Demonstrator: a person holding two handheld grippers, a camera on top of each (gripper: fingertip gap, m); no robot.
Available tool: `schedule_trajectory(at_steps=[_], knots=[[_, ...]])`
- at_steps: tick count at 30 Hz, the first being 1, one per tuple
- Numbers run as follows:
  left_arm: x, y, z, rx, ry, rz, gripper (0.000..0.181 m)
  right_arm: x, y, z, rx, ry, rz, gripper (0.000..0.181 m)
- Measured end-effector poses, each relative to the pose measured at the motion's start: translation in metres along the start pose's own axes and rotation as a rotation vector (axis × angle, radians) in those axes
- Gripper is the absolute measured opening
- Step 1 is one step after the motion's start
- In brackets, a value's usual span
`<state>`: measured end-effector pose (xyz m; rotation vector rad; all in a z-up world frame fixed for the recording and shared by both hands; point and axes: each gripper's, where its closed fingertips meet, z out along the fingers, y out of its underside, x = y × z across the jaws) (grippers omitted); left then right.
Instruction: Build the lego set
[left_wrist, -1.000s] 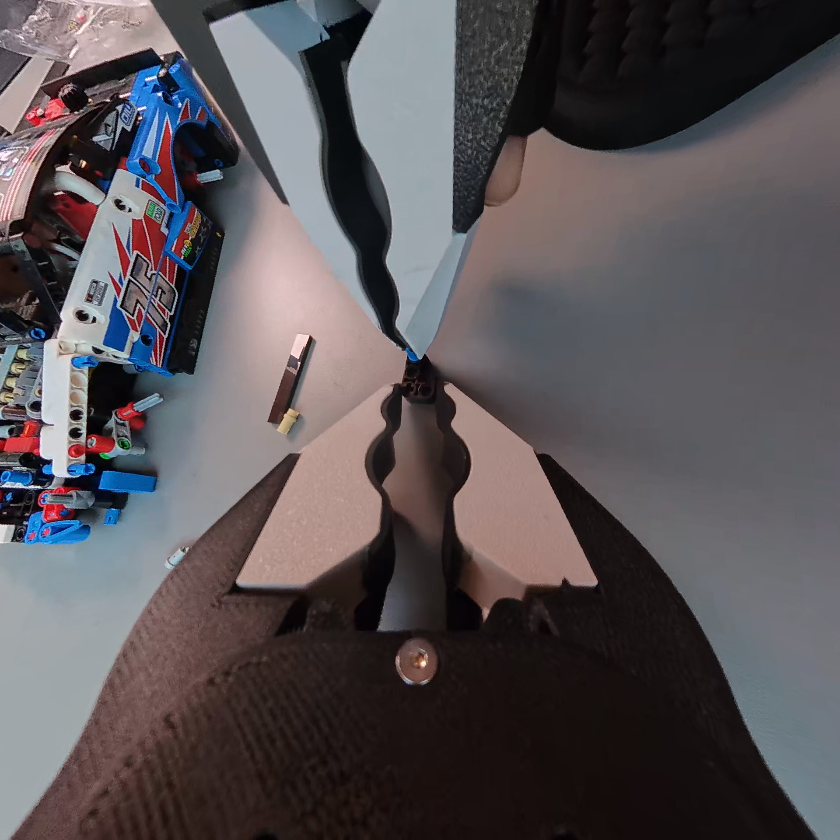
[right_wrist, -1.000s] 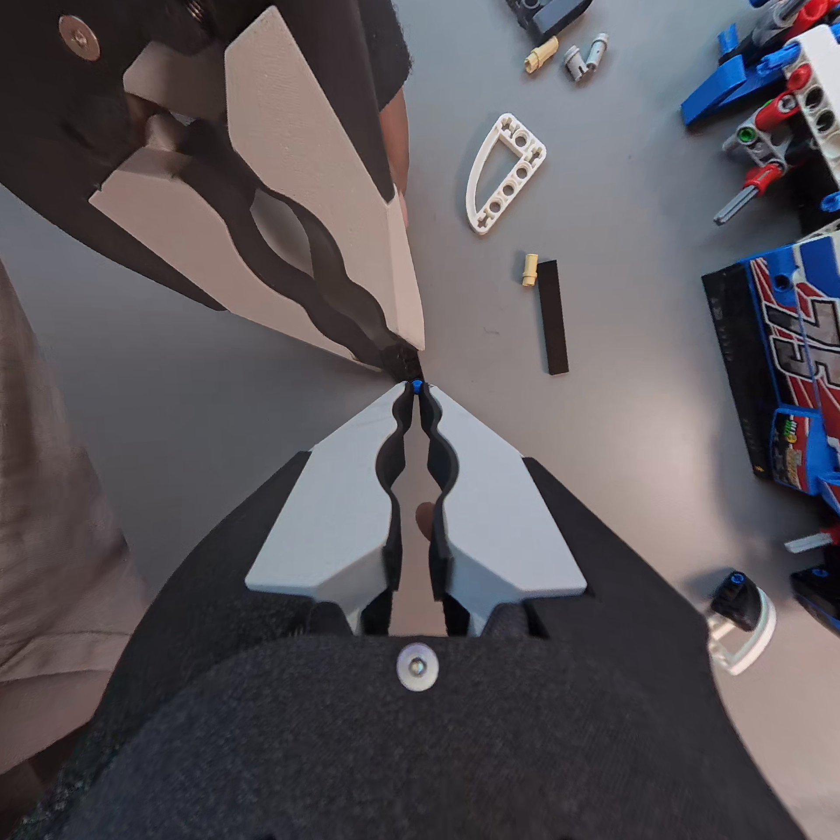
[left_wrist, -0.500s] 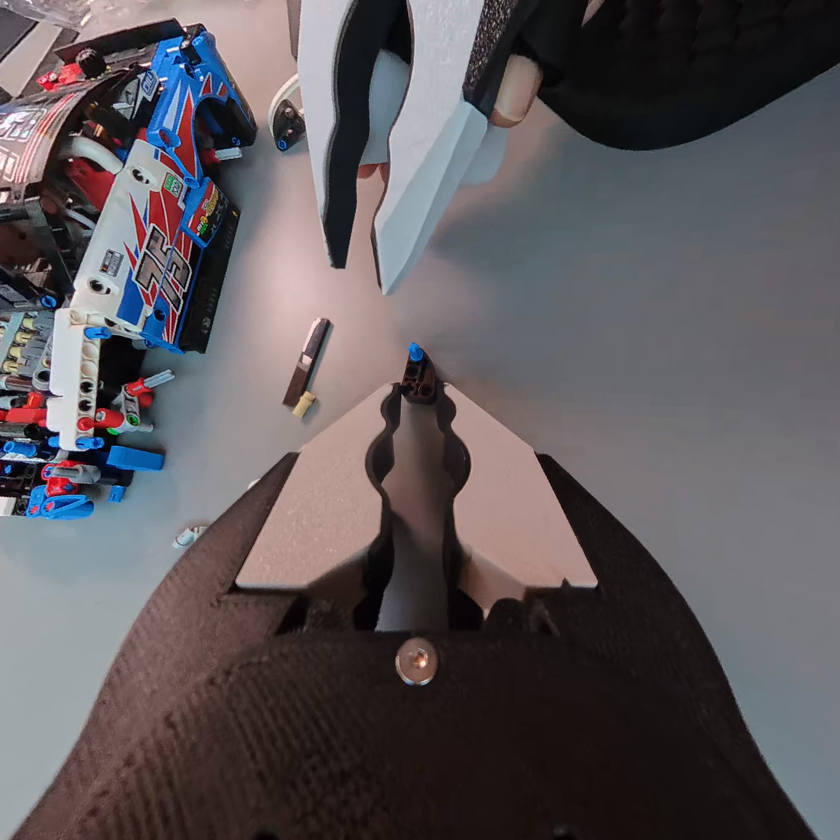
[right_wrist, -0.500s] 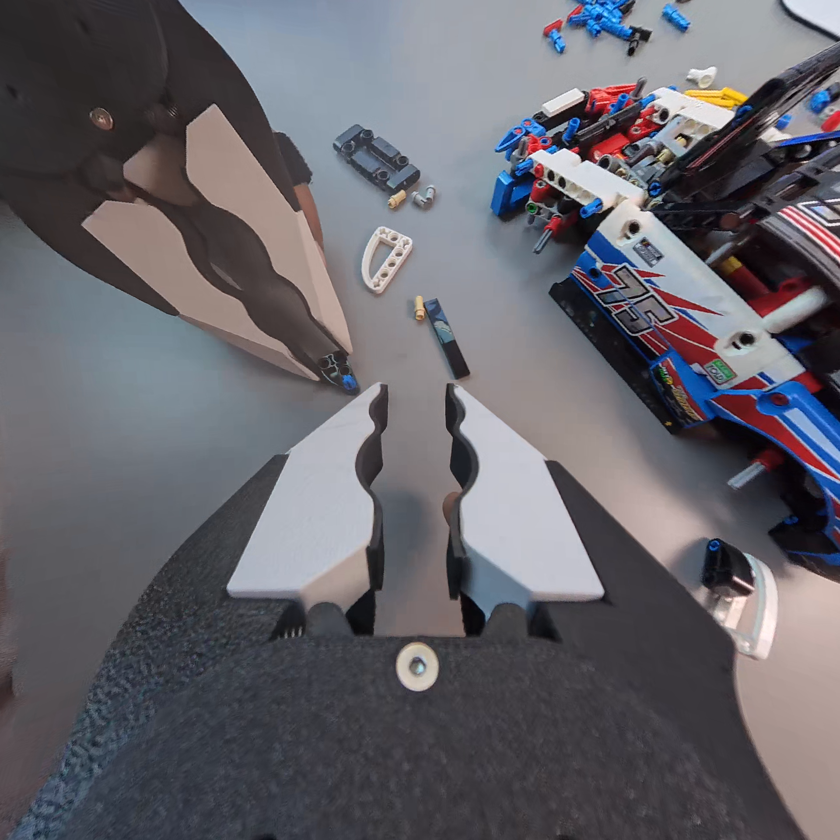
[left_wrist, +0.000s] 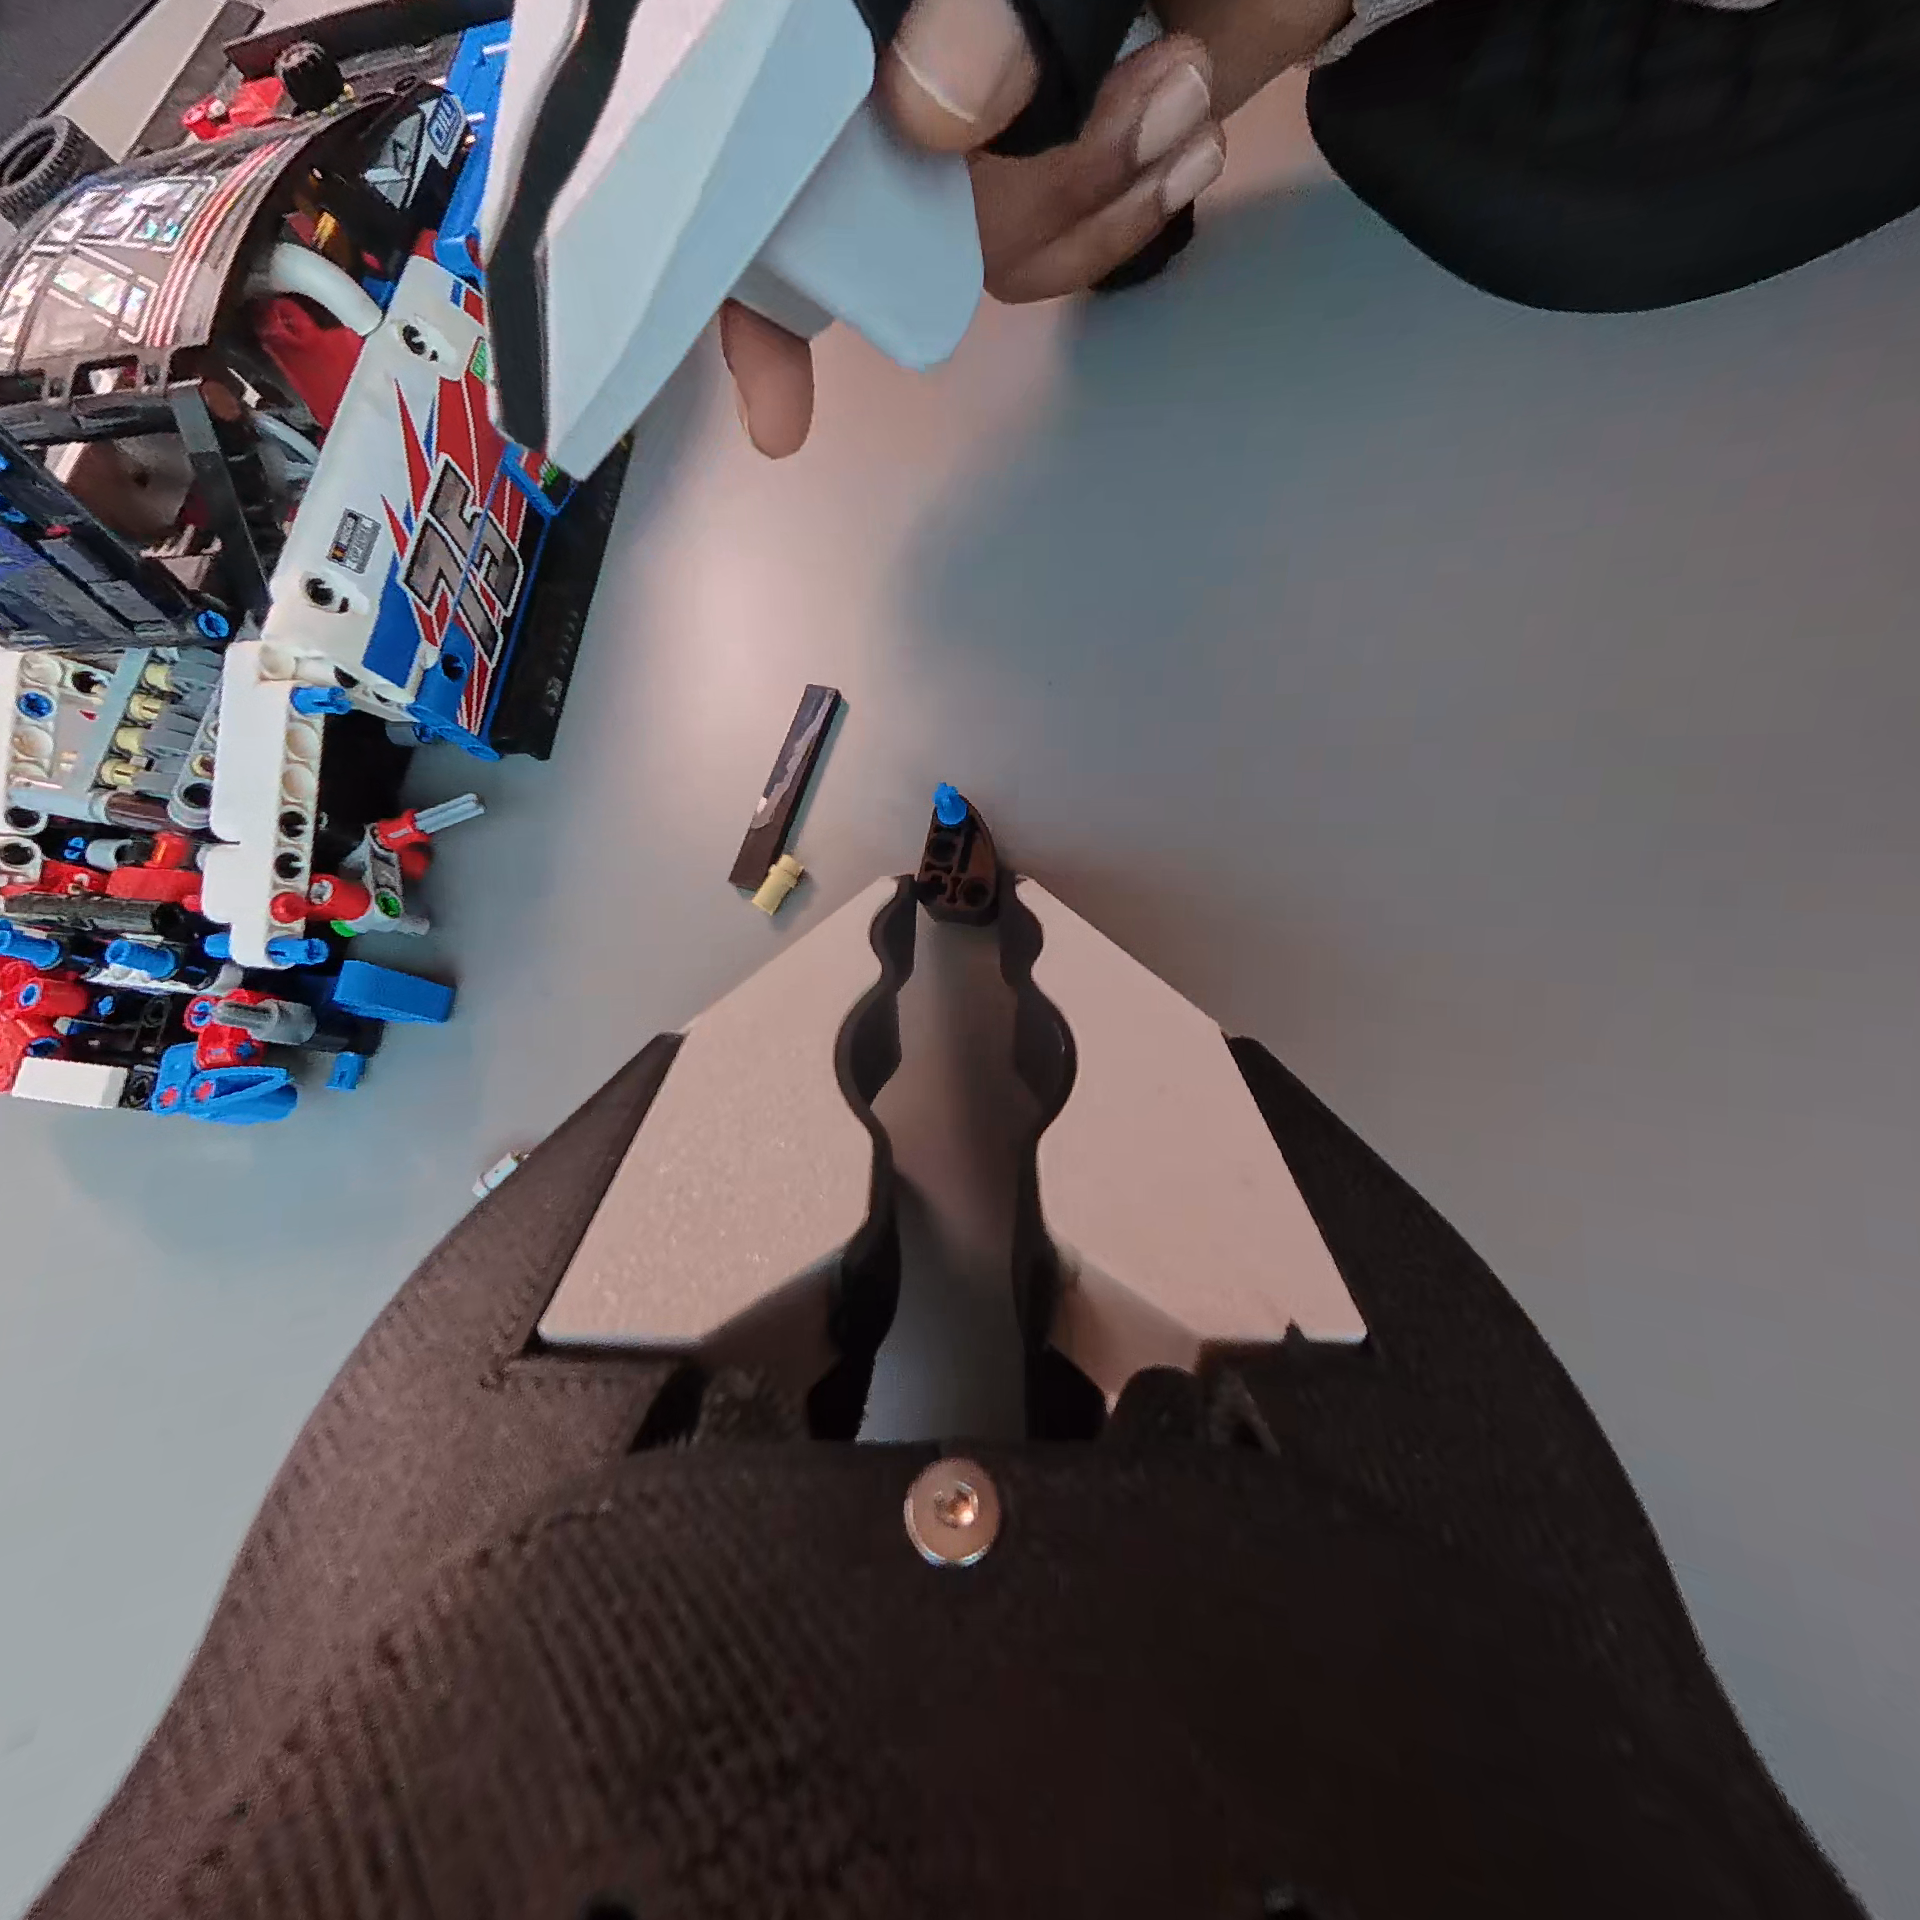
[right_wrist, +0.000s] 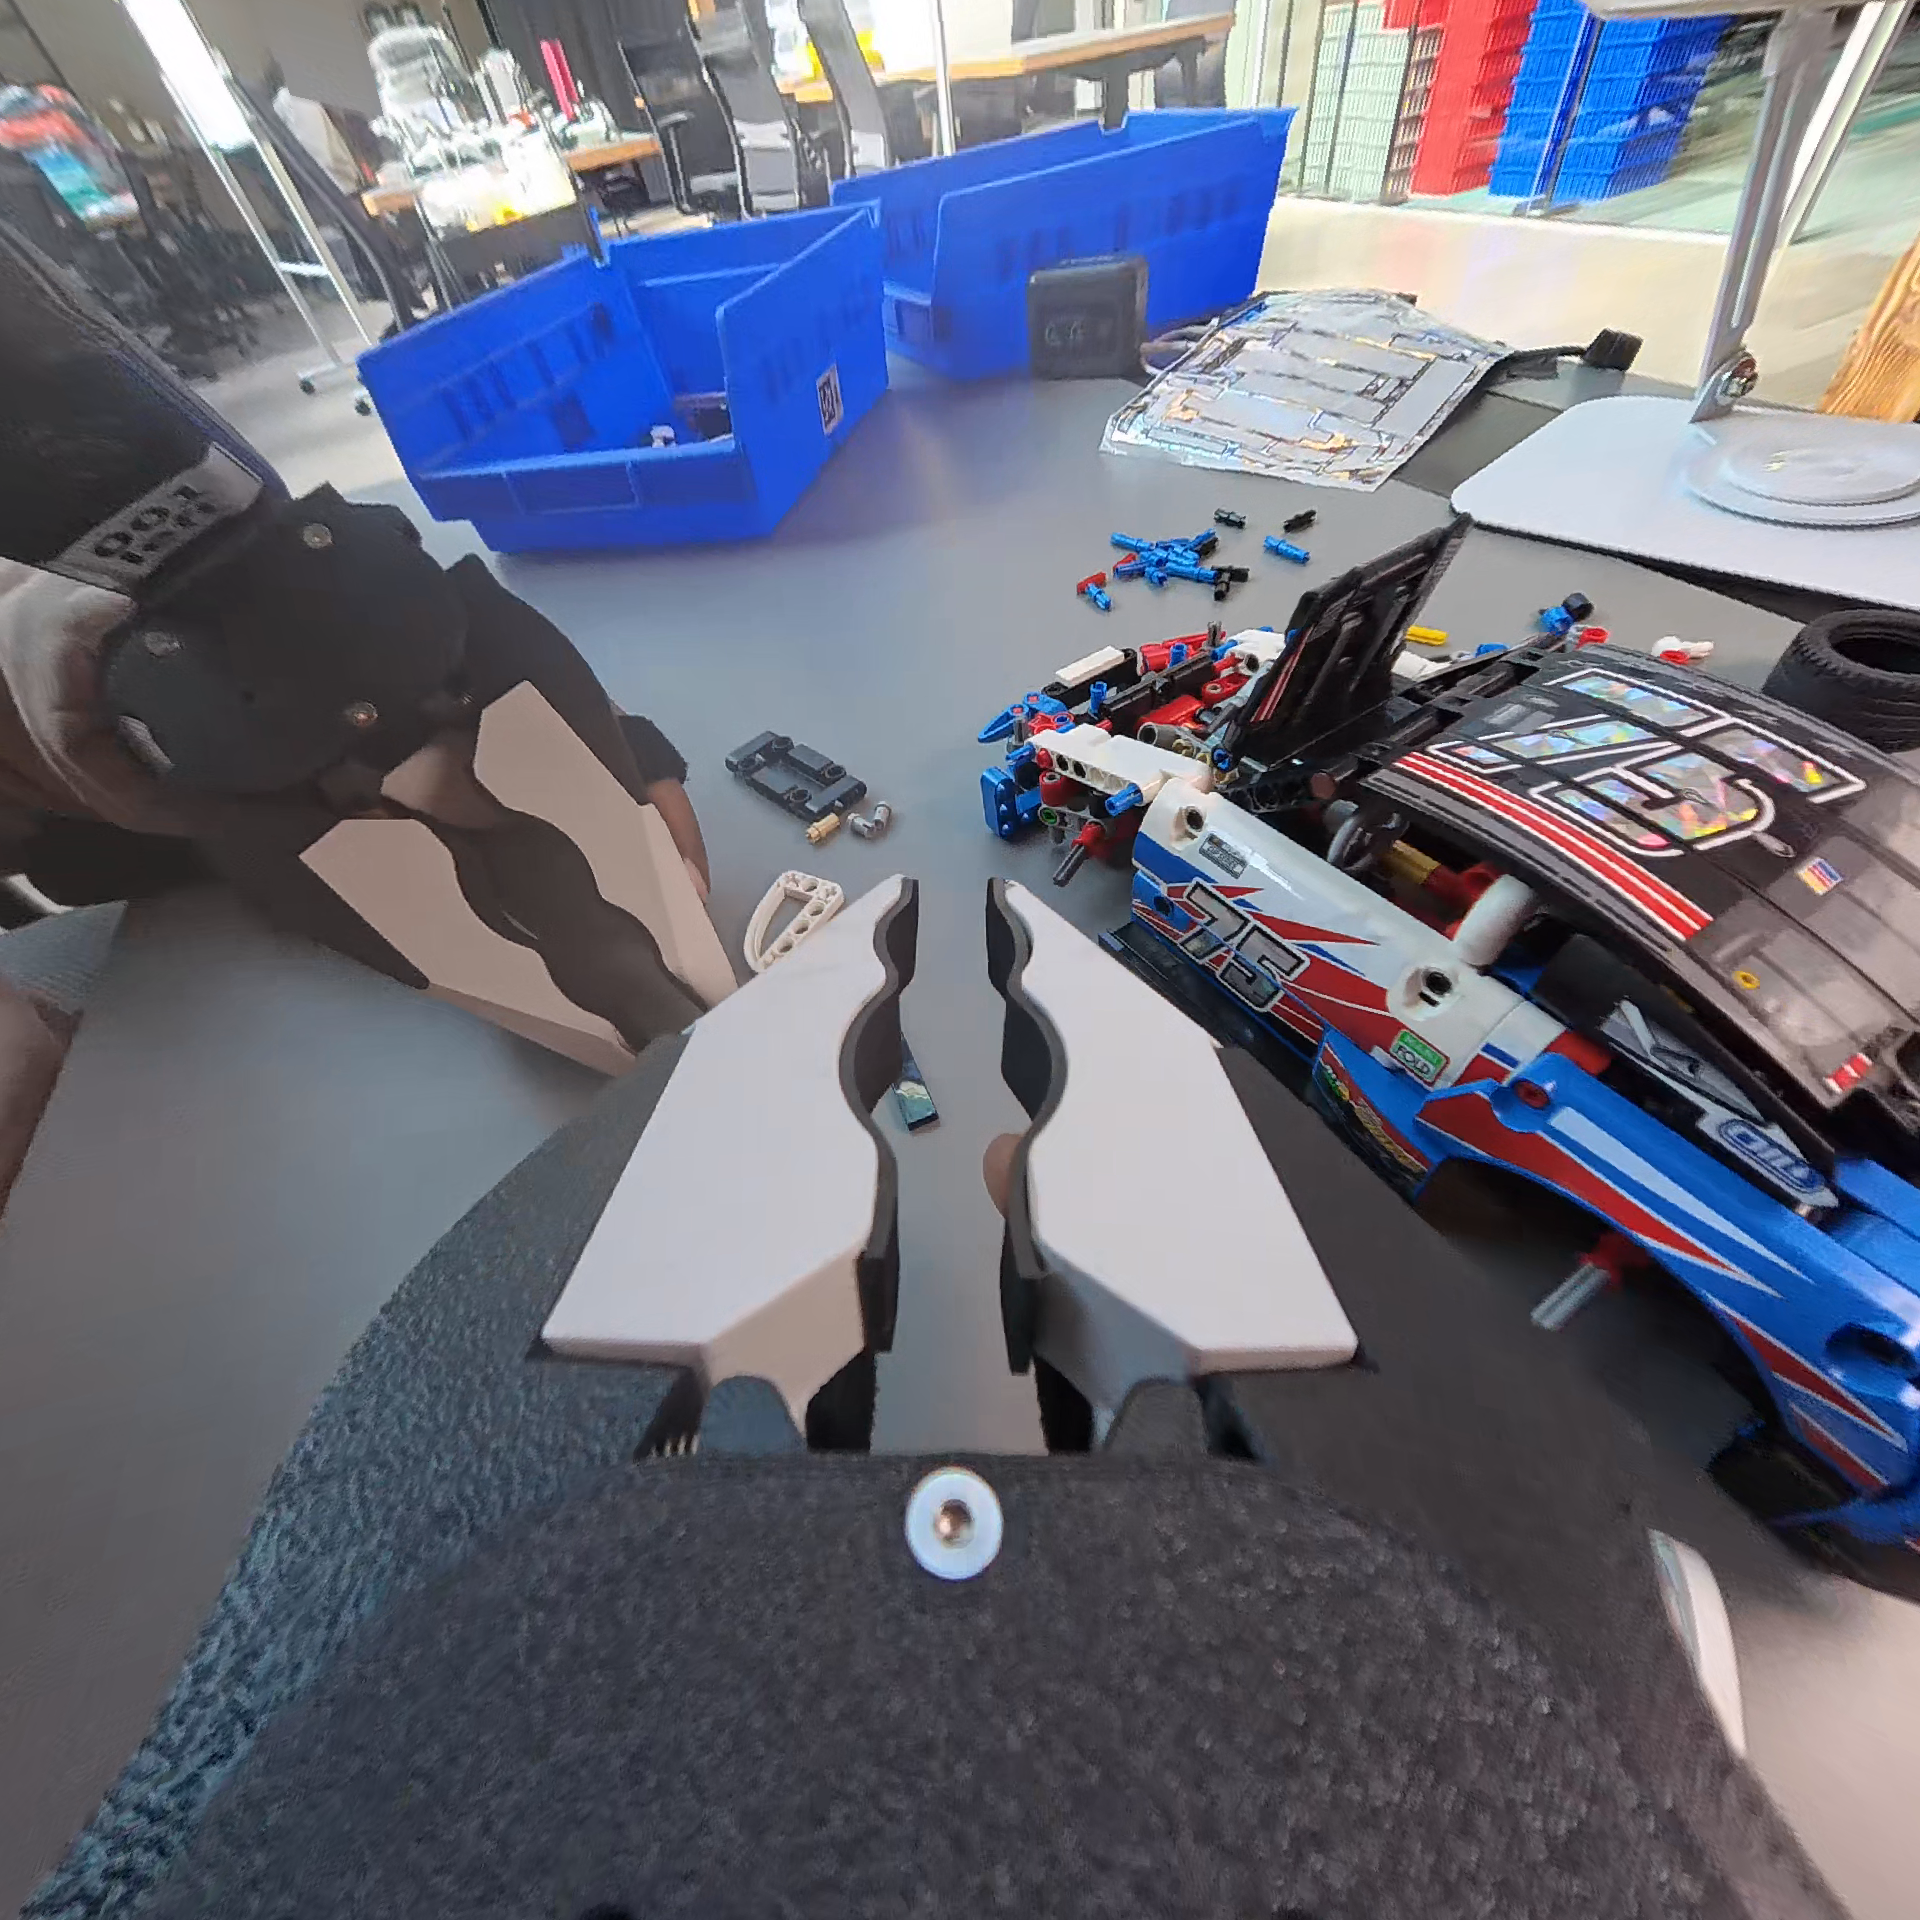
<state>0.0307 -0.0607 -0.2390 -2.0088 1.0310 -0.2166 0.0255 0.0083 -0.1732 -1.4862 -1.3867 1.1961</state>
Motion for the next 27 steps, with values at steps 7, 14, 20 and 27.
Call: schedule_trajectory(at_steps=[7, 14, 20, 27], knots=[[-0.003, 0.0, 0.001, 0.006, 0.005, -0.005, 0.013, 0.006, -0.018, -0.016, 0.128, 0.025, 0.075, 0.007], [-0.004, -0.001, -0.001, 0.022, 0.026, -0.018, 0.017, 0.01, -0.017, -0.013, 0.149, 0.045, 0.109, 0.006], [-0.011, -0.022, -0.02, 0.185, 0.122, -0.158, 0.027, 0.014, -0.012, -0.012, 0.114, 0.096, 0.036, 0.005], [-0.092, -0.038, -0.067, 0.449, -0.157, -0.249, 0.034, 0.017, -0.021, -0.02, 0.157, 0.15, -0.005, 0.007]])
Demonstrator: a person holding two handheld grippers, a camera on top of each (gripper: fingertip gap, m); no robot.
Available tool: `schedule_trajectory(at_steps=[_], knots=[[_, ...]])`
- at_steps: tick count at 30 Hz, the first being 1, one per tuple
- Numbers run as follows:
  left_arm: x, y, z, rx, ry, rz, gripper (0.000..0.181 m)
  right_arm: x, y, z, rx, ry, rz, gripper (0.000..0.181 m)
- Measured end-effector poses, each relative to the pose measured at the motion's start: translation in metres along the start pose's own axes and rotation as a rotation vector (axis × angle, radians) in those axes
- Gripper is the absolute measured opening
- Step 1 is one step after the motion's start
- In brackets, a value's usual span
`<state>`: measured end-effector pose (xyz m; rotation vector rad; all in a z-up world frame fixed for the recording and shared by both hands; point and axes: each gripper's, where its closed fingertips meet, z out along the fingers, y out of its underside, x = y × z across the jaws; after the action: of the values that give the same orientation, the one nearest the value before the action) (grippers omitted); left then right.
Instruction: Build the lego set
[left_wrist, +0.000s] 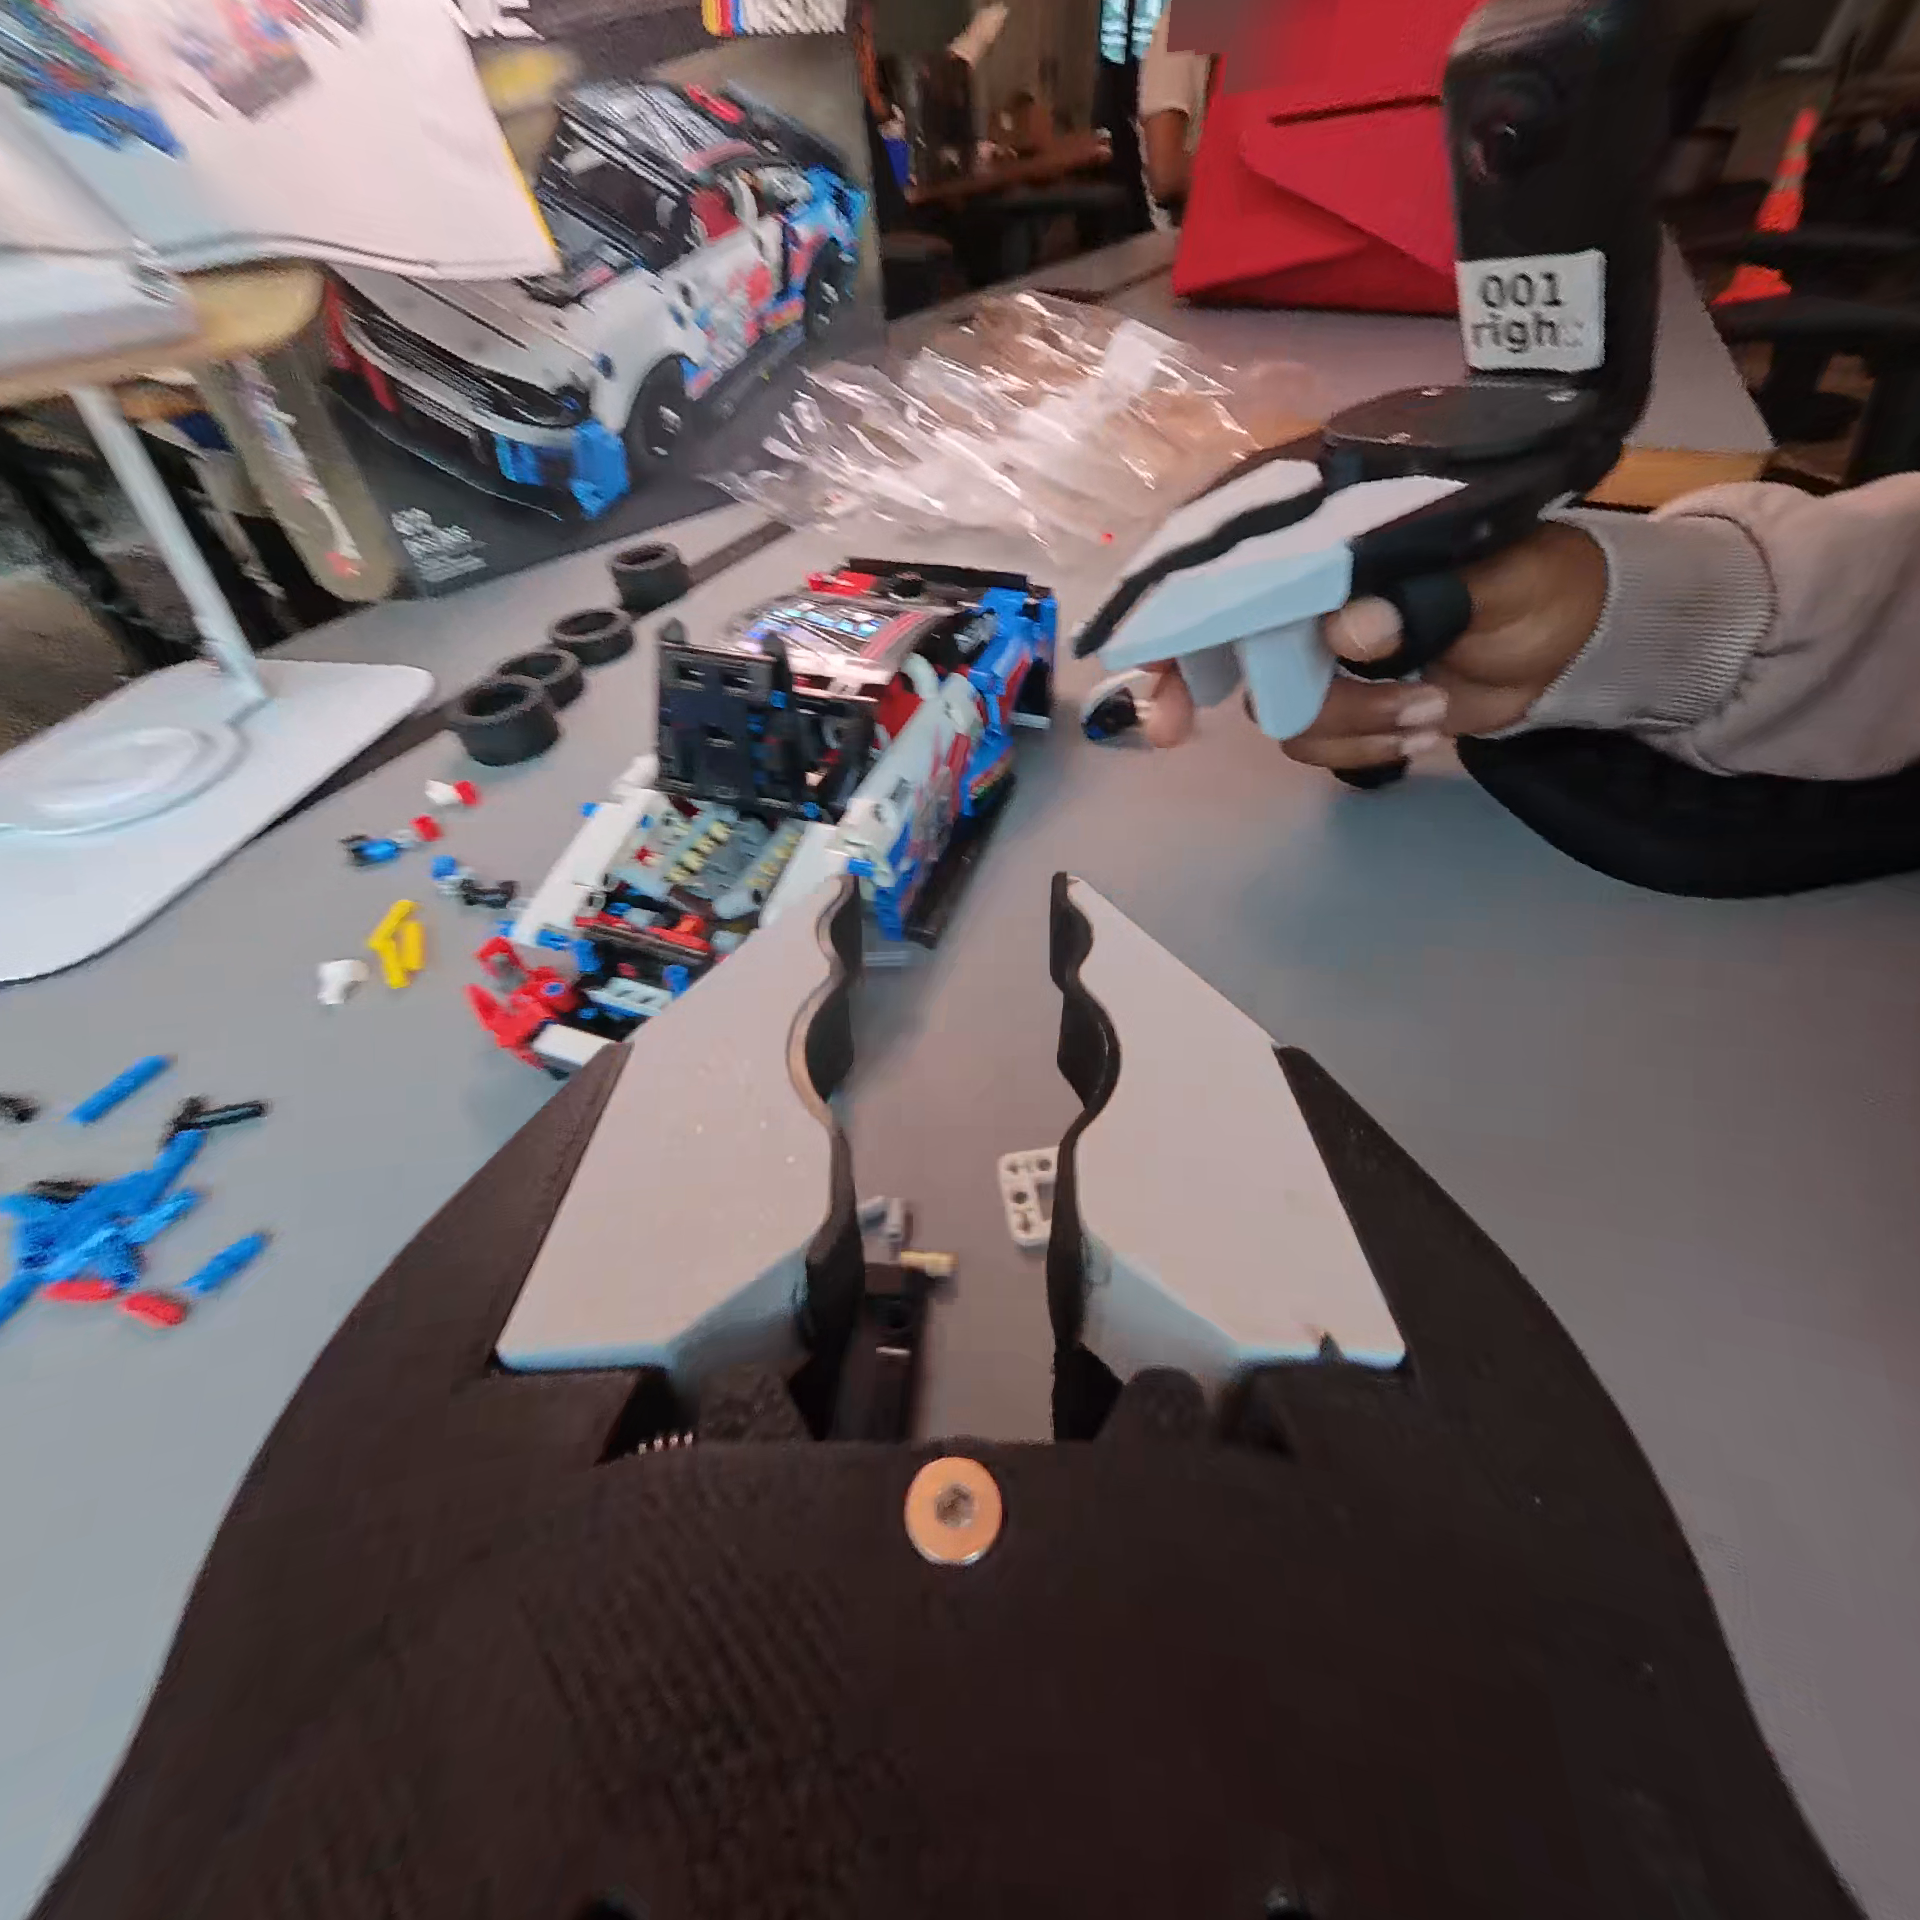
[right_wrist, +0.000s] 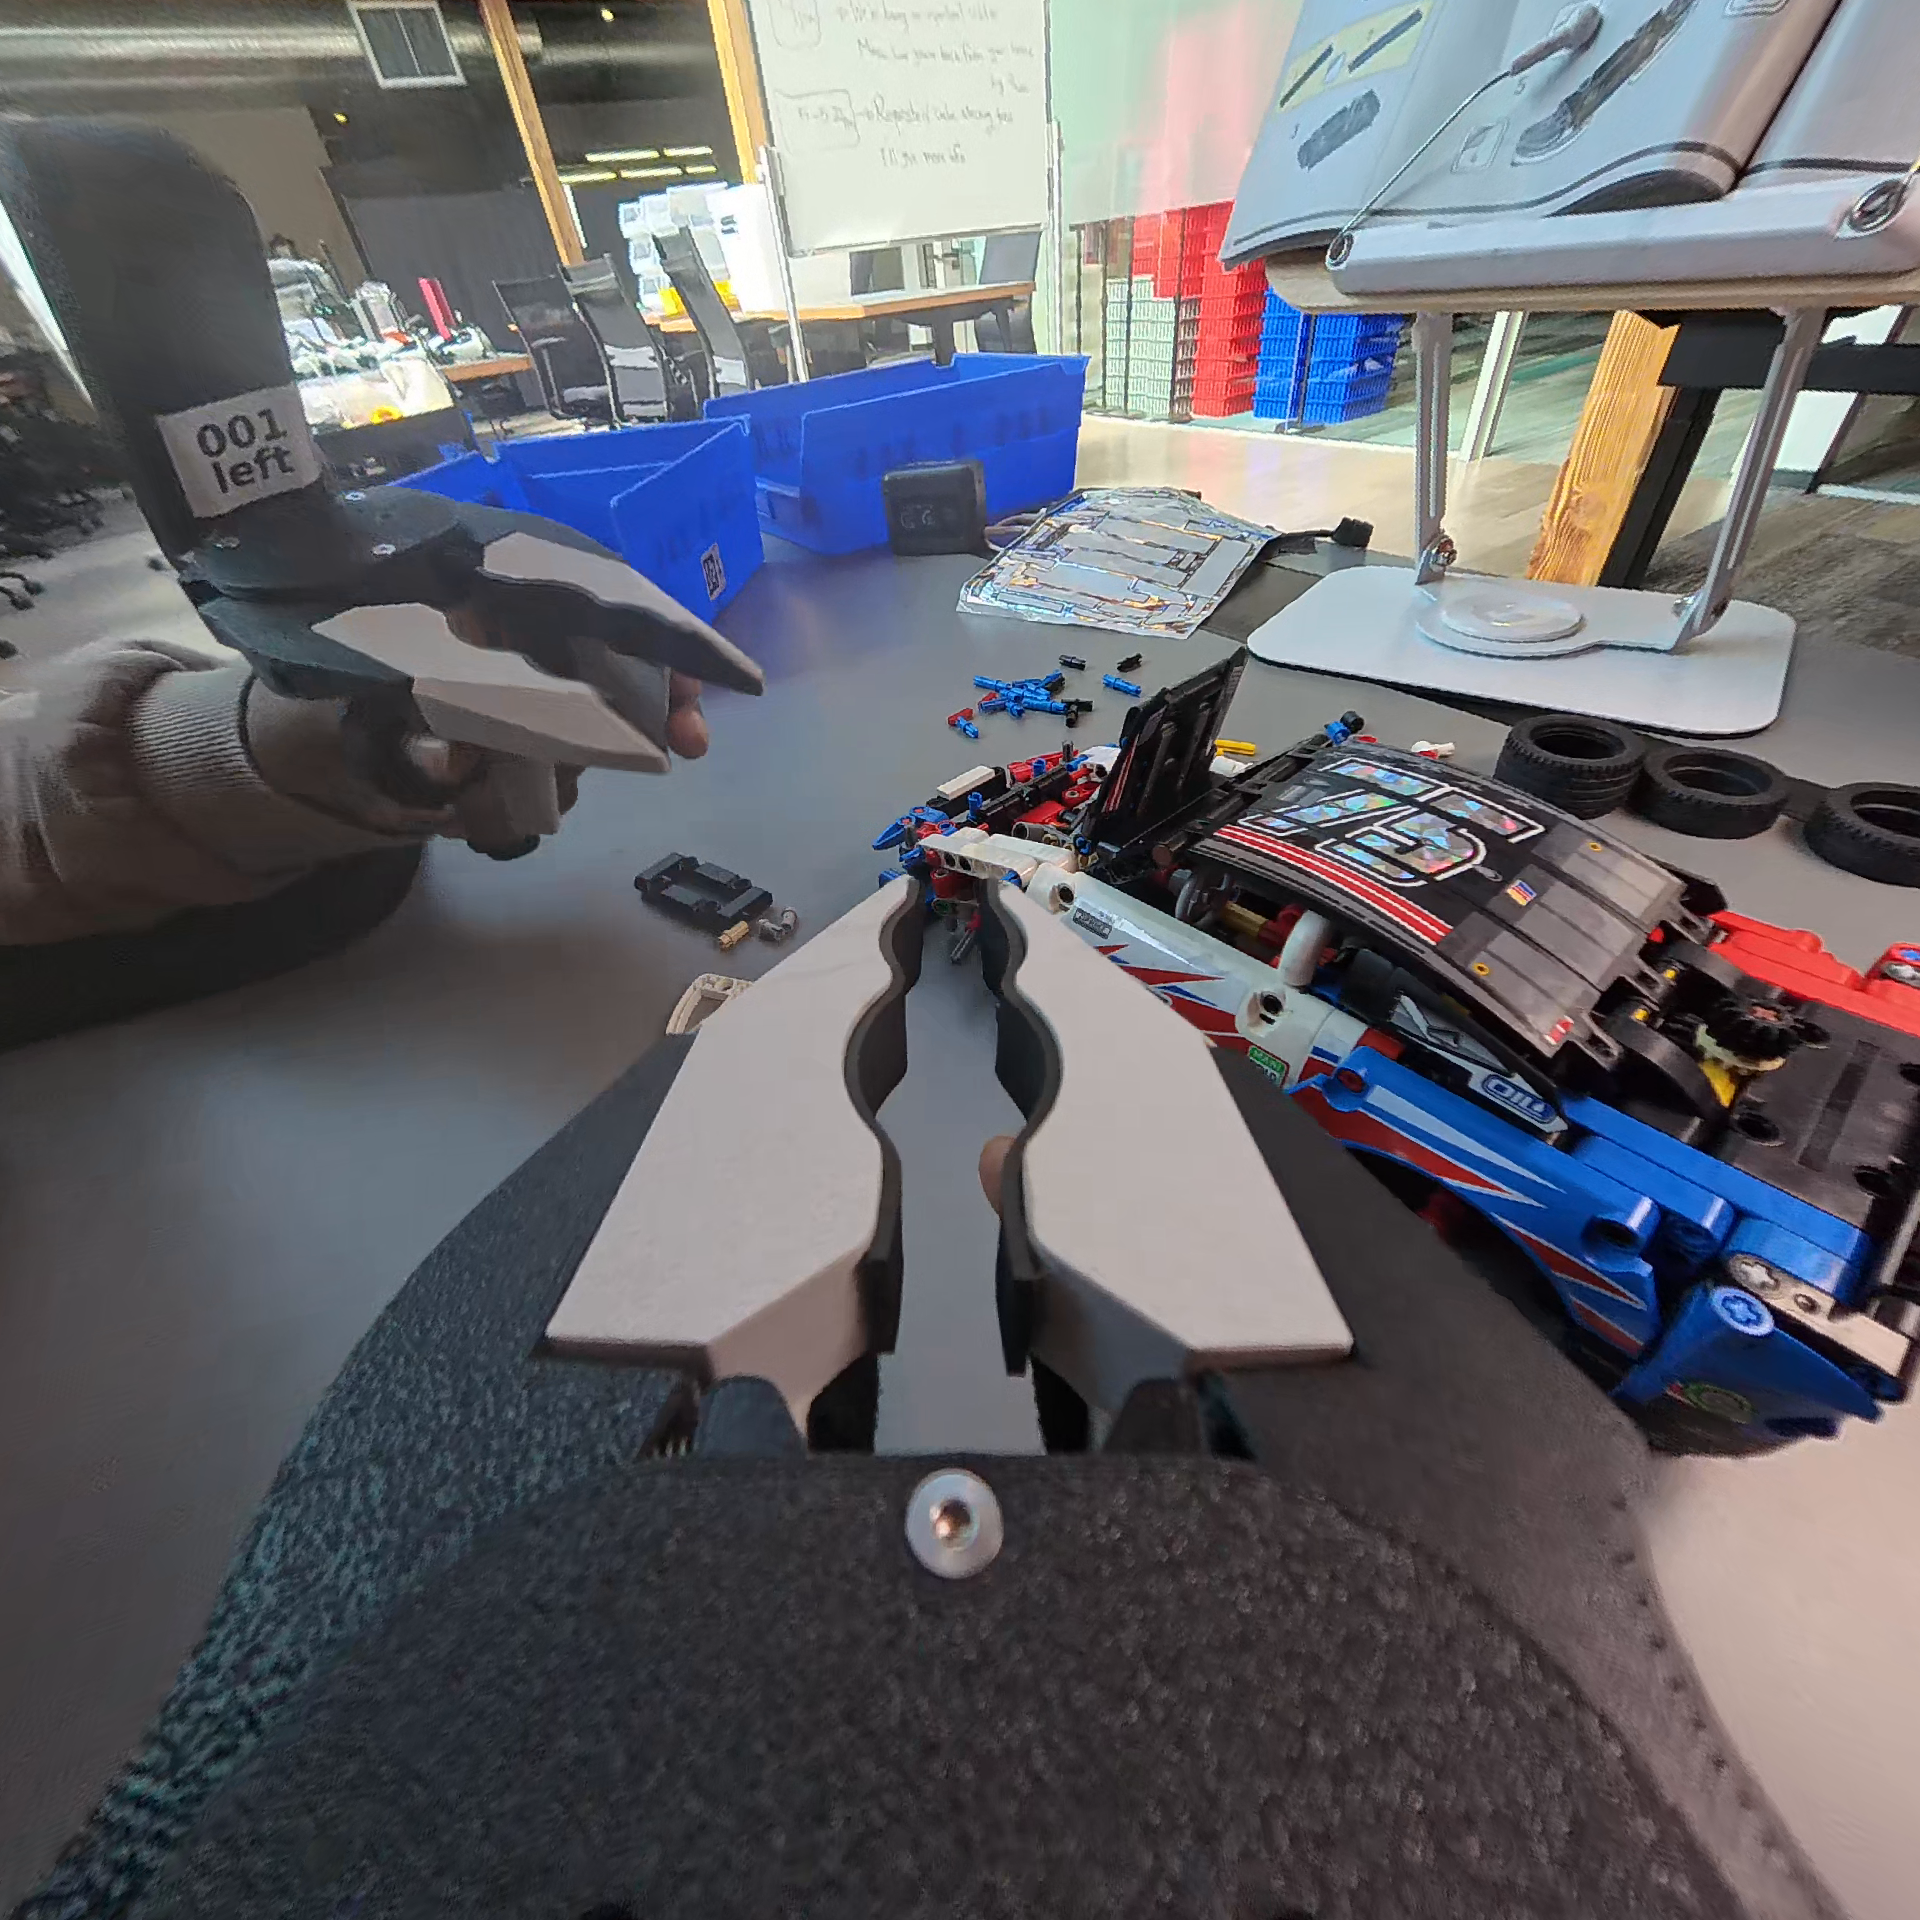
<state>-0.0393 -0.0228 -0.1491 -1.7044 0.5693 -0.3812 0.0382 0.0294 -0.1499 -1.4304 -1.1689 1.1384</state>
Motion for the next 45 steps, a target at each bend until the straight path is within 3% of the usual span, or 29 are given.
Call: schedule_trajectory(at_steps=[7, 14, 18, 20, 25, 32, 34, 38, 45], knots=[[-0.061, 0.007, -0.012, 0.027, -0.231, 0.024, 0.043, 0.008, 0.004, -0.004, -0.036, 0.079, -0.121, 0.018], [-0.073, 0.005, -0.017, 0.087, -0.228, -0.066, 0.051, 0.004, -0.002, -0.006, -0.014, 0.098, -0.183, 0.021], [-0.073, -0.005, -0.023, 0.151, -0.208, -0.091, 0.037, -0.002, -0.01, -0.008, 0.048, 0.05, -0.181, 0.029], [-0.076, -0.007, -0.025, 0.155, -0.23, -0.077, 0.042, -0.004, -0.014, -0.009, 0.071, 0.042, -0.194, 0.034], [-0.081, 0.001, -0.026, 0.082, -0.28, -0.108, 0.055, -0.002, -0.012, -0.01, 0.05, 0.057, -0.206, 0.039], [-0.095, 0.024, -0.03, -0.097, -0.323, 0.05, 0.04, 0.014, -0.009, -0.015, -0.008, 0.145, -0.262, 0.032], [-0.085, 0.033, -0.03, -0.147, -0.219, 0.014, 0.036, 0.017, -0.011, -0.018, -0.007, 0.147, -0.262, 0.028], [-0.026, 0.05, -0.029, -0.241, 0.149, -0.051, 0.029, 0.023, -0.011, -0.02, -0.013, 0.151, -0.243, 0.023], [0.03, 0.075, -0.007, -0.464, 0.332, 0.132, 0.037, 0.019, 0.004, -0.013, -0.071, 0.132, -0.275, 0.015]])
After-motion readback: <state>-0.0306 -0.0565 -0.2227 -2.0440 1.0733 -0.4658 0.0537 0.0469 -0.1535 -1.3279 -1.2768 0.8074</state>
